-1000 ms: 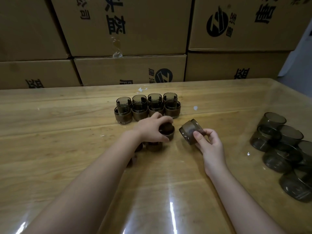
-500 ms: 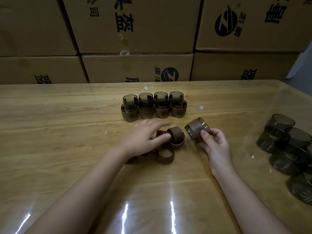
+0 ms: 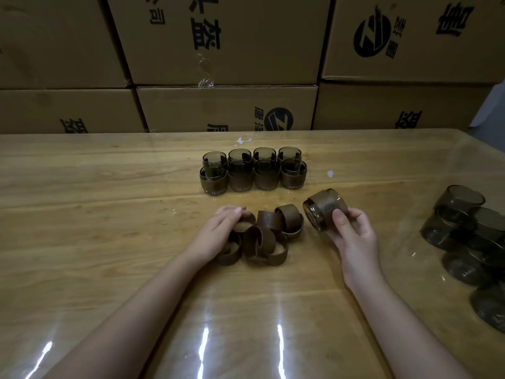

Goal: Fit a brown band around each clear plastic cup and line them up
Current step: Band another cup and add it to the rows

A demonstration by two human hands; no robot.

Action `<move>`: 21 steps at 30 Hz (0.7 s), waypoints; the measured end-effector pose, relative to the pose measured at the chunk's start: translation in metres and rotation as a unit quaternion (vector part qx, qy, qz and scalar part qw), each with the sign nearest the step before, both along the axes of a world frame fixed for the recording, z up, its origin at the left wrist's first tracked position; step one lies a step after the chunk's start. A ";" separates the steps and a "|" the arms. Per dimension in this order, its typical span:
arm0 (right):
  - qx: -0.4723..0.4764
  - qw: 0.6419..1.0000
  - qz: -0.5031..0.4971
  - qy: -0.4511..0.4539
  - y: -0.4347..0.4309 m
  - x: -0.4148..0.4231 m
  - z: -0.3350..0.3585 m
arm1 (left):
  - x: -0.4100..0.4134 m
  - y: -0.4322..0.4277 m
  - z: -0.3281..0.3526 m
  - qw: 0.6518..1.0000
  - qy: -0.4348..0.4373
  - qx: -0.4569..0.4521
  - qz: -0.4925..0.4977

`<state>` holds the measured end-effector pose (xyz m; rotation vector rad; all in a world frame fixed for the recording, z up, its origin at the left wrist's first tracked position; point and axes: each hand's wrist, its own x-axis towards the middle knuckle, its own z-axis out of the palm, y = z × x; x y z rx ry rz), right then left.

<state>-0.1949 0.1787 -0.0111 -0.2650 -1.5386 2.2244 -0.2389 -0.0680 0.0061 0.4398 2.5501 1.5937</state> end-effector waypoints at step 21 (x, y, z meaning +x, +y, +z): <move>0.271 0.947 0.050 0.165 -0.037 0.031 0.016 | 0.010 0.014 0.050 0.993 0.088 0.081 -0.023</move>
